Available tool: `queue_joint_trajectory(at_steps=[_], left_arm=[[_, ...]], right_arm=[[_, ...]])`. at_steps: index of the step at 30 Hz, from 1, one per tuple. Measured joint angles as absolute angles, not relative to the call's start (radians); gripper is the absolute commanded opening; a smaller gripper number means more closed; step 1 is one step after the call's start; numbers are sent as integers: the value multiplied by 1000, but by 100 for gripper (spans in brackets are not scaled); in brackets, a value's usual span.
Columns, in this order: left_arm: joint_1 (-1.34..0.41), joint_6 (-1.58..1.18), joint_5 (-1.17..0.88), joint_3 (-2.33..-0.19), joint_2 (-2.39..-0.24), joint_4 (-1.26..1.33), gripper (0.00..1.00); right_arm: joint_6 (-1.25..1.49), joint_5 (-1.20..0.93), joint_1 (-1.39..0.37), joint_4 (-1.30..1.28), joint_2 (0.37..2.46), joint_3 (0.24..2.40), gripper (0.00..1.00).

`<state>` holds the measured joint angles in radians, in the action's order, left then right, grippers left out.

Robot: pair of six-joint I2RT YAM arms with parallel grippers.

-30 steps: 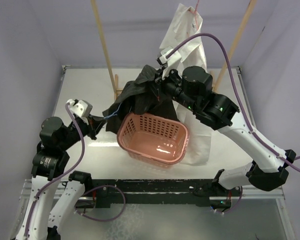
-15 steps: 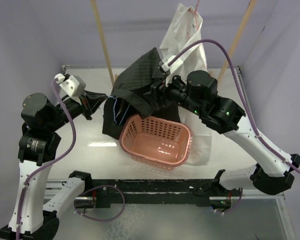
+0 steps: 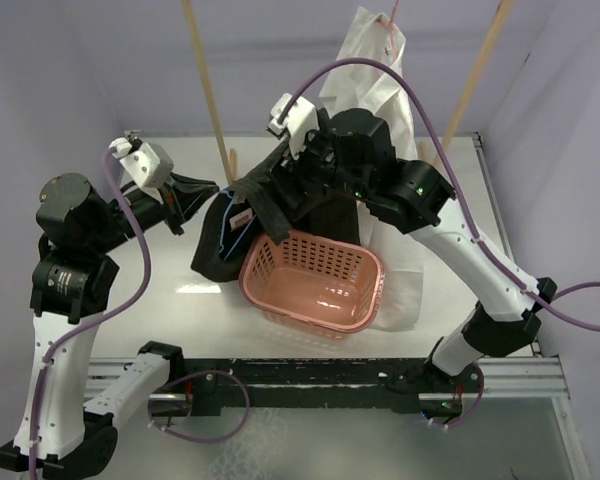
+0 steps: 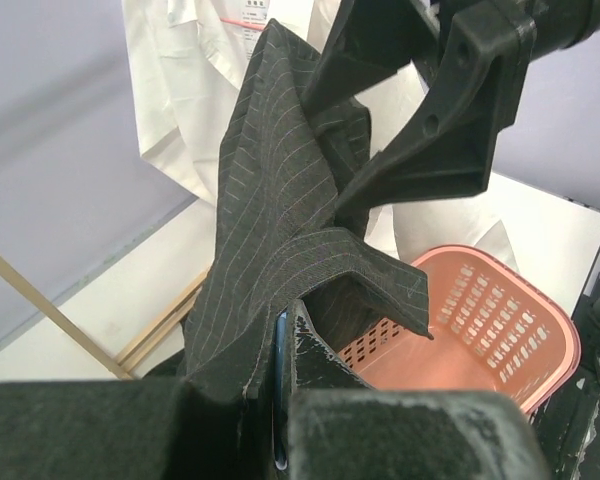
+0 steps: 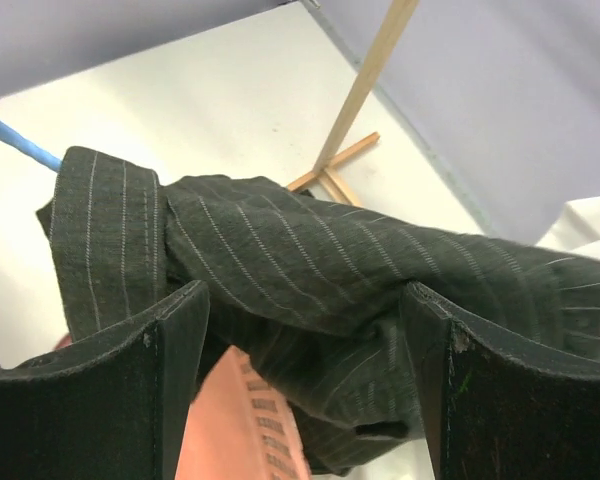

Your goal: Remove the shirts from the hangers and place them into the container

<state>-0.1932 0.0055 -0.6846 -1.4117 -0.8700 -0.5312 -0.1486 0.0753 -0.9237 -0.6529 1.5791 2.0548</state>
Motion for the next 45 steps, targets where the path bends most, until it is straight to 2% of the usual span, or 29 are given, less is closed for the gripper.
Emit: queue_joint_trajectory(at_steps=[8, 17, 30, 32, 34, 35, 36, 37, 40, 41, 43, 45], left_arm=[[-200, 13, -685, -1412, -864, -542, 0], [-205, 13, -689, -1404, -854, -542, 0], [-205, 20, -733, -1344, -805, -567, 0], [-206, 21, -738, -1339, -797, -577, 0], [-207, 22, -743, -1338, -791, -582, 0], [-207, 22, -744, -1338, -789, -584, 0], [-207, 22, -745, -1338, -788, -586, 0], [-211, 23, -749, -1338, -787, -590, 0], [-218, 28, -756, -1336, -788, -604, 1], [-218, 30, -755, -1335, -788, -601, 9], [-218, 30, -748, -1331, -786, -594, 34], [-218, 30, -720, -1323, -777, -574, 49]], right_arm=[[-443, 73, -926, -697, 1546, 2084, 81], [-734, -30, -936, -761, 1538, 2081, 84], [-886, -64, -984, -941, 1747, 2310, 84], [-905, -52, -1000, -976, 1780, 2313, 76], [-920, -44, -1009, -1013, 1808, 2313, 62], [-929, -44, -1012, -1033, 1820, 2313, 46], [-936, -44, -1015, -1053, 1831, 2313, 20], [-945, -43, -1016, -1071, 1841, 2313, 0], [-959, -40, -1016, -1102, 1850, 2313, 0], [-958, -37, -1016, -1102, 1850, 2312, 0], [-953, -20, -1018, -1087, 1841, 2300, 0], [-940, 1, -1021, -1066, 1827, 2277, 0]])
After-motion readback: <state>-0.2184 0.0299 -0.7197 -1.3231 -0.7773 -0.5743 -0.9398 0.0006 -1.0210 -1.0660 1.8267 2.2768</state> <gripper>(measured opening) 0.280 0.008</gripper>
